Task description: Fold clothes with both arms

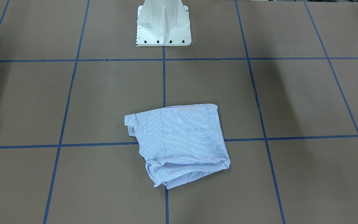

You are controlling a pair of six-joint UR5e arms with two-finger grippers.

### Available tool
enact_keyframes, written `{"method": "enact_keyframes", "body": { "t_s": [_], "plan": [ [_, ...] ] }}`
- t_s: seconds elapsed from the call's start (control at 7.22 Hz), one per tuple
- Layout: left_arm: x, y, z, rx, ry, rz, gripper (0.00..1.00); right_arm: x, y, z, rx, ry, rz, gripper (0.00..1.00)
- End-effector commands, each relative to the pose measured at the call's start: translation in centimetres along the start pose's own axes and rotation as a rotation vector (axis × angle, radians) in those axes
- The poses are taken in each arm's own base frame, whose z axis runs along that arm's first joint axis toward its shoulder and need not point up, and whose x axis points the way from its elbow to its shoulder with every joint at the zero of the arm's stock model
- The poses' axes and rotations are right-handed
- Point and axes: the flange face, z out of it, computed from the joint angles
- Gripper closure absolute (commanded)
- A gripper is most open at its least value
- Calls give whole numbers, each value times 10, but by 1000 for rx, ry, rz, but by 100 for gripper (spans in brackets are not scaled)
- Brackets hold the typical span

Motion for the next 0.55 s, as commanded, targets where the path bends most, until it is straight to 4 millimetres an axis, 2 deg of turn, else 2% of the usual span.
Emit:
{"method": "enact_keyframes", "body": {
  "t_s": [0.0,0.42],
  "plan": [
    [10,-13,-9,28,-6,31,0,-4,-5,-3,9,-1,-7,0],
    [15,-18,-12,38,3,35,0,-6,-5,-5,17,4,-7,0]
  ]
}}
